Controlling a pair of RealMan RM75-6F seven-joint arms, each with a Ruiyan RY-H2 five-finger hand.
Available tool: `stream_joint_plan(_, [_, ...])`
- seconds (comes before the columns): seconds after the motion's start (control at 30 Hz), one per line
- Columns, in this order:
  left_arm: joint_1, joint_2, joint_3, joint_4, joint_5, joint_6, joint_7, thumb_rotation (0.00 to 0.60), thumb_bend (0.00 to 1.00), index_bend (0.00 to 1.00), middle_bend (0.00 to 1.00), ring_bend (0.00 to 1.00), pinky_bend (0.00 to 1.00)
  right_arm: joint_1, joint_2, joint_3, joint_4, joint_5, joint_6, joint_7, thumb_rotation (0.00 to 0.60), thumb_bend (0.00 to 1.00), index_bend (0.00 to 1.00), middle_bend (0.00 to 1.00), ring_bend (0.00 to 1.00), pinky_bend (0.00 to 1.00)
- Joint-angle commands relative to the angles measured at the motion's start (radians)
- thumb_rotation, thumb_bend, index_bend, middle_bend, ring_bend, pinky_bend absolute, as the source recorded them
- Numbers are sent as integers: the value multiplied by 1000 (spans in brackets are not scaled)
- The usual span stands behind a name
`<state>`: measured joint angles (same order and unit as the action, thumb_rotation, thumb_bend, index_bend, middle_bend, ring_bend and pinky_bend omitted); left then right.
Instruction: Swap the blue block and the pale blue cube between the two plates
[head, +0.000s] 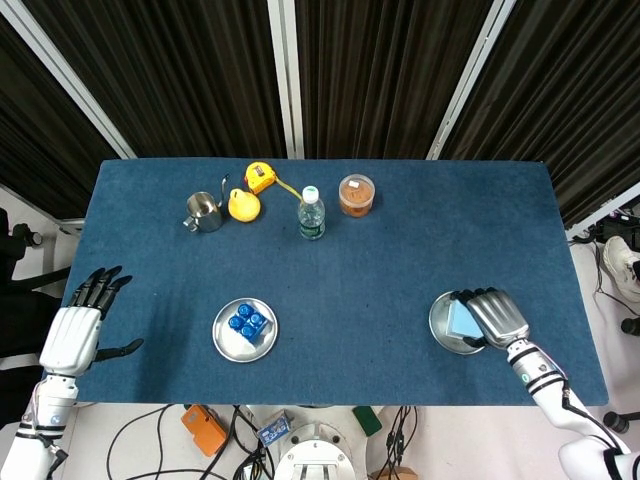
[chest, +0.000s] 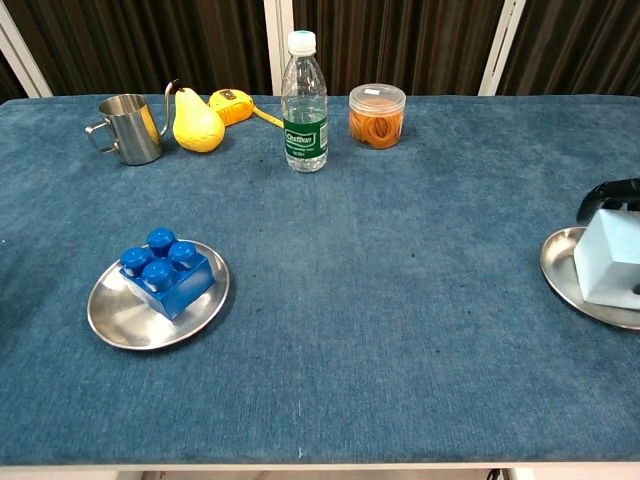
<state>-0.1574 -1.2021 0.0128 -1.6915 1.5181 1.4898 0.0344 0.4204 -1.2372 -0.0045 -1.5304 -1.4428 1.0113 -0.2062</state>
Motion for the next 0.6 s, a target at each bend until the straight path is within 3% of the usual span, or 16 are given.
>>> stream_joint_plan(0.03, [4, 3, 0, 2, 5, 2, -7, 600, 0, 137, 48, 0, 150, -28, 30, -22, -26, -27, 43, 2, 600, 265, 0, 25, 34, 219])
stream_joint_plan(0.23, [37, 29, 19, -3, 27, 31, -50, 600, 1, 137, 19, 0, 150, -141, 122, -66, -105, -137, 267, 44, 600, 201, 0, 0, 0, 79])
stream_joint_plan(0.37, [99, 73, 65, -24, 7, 57, 18, 600, 10, 137, 0, 0, 116, -304, 150, -90, -147, -155, 516, -89, 600, 200, 0, 0, 0, 0])
stream_joint_plan(0.47, [169, 25, 76, 52, 34, 165, 56, 600, 19, 119, 0, 0, 60, -414, 102, -106, -100, -175, 671, -96, 600, 199, 0, 0, 0, 0])
stream_joint_plan(0.53, [211, -26, 87, 124, 52, 216, 16, 600, 25, 114, 0, 0, 53, -458, 75, -117, -51, -176, 712, -24, 600, 199, 0, 0, 0, 0])
stream_joint_plan(0.6, [227, -32, 112, 141, 57, 200, -37, 600, 27, 115, 0, 0, 47, -470, 73, -122, -17, -195, 723, -15, 600, 199, 0, 0, 0, 0])
